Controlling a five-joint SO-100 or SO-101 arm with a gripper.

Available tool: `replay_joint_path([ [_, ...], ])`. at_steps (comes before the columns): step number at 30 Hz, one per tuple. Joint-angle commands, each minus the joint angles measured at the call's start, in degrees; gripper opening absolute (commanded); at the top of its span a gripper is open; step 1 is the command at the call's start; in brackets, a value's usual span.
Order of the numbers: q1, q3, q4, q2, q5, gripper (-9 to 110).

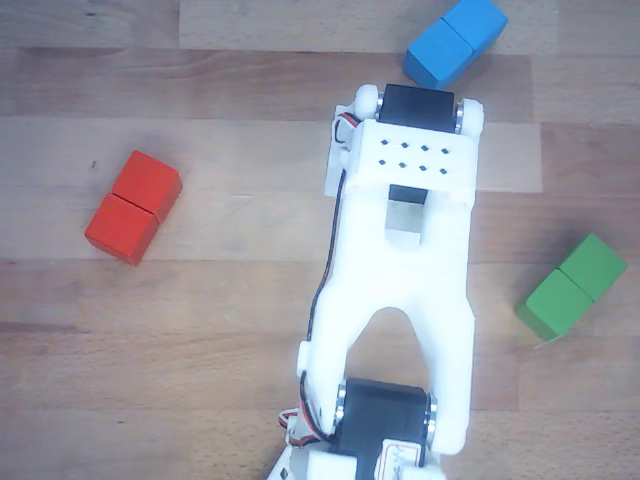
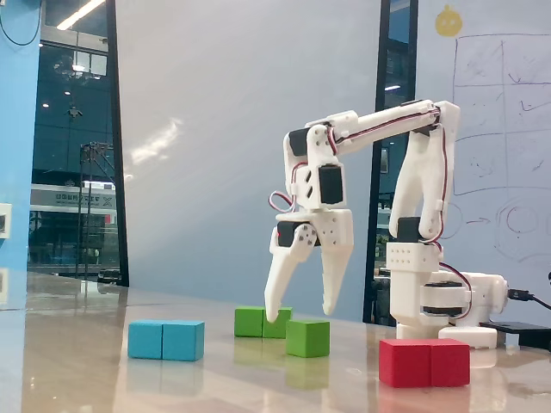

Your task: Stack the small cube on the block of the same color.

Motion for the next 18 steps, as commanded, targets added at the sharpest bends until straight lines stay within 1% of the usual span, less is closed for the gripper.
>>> replay_joint_path([
  [1,0.44,-5.54,-0.44,-0.62,-0.44,32],
  [5,0.44,-5.63,-0.88,-1.93,-0.44,32],
  [11,0.44,-5.63,-5.71,-4.04,-0.44,32],
  [18,0.35,-5.63,-6.68,-6.5,-0.53,32],
])
